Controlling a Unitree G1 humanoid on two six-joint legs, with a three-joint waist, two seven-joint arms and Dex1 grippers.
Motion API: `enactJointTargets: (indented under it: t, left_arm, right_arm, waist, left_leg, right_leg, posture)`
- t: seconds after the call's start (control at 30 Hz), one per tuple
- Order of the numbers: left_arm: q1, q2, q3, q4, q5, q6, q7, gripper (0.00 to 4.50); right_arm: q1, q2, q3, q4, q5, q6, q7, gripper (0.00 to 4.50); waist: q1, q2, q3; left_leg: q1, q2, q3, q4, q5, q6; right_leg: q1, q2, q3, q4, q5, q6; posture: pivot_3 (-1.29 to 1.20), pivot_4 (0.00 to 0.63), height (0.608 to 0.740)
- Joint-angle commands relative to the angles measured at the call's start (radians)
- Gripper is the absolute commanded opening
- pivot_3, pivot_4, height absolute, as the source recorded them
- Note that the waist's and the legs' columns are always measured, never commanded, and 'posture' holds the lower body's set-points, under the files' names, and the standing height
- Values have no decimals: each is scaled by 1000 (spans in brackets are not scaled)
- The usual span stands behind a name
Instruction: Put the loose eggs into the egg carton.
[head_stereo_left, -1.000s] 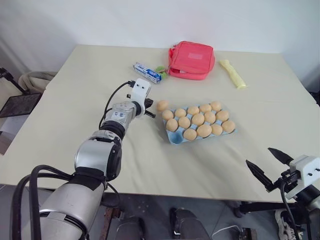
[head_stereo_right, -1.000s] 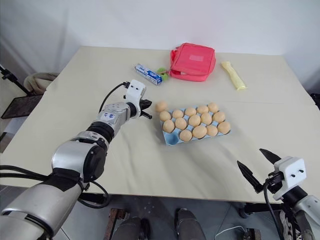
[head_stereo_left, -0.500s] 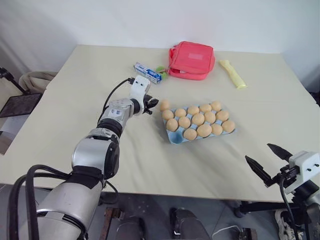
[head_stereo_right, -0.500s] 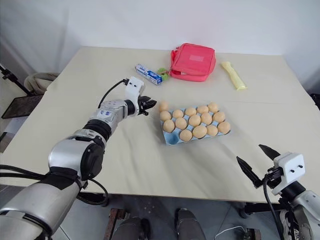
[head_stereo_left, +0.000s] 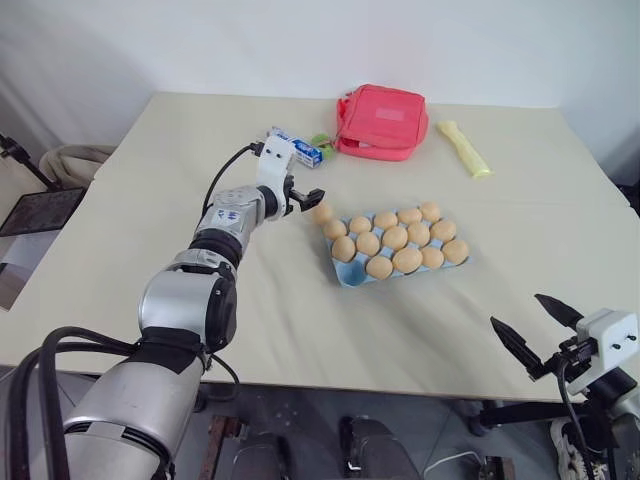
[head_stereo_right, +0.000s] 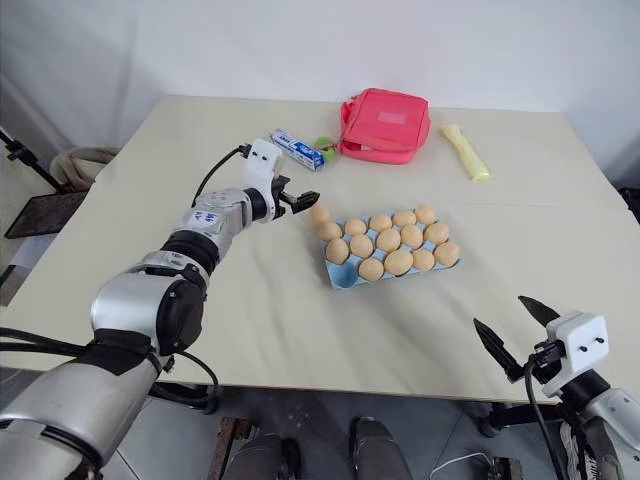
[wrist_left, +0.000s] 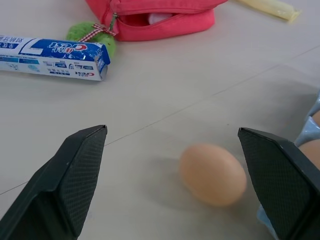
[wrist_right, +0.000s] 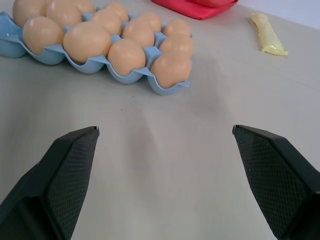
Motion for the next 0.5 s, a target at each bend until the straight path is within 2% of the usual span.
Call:
enactJointTargets:
  t: [0.03,0.5]
  left_arm:
    - [-29,-19,-8,-19,12,7,52,4463]
    - [-39,-77,-7,-11,30,72,126,4463]
  right_arm:
    - [5,6,-11,-31,7,-22,-8,4500]
    - [65,18,-25,-76,15,-20,-23,4500]
  waist:
    - [0,0,0]
    - [-1,0,0]
  left_leg:
    - [0,0,0,0,0,0]
    - [0,0,0,0,0,0]
  right_leg:
    - [0,0,0,0,0,0]
    - [0,0,0,0,0,0]
  posture:
    - [0,150,740]
    - [0,150,740]
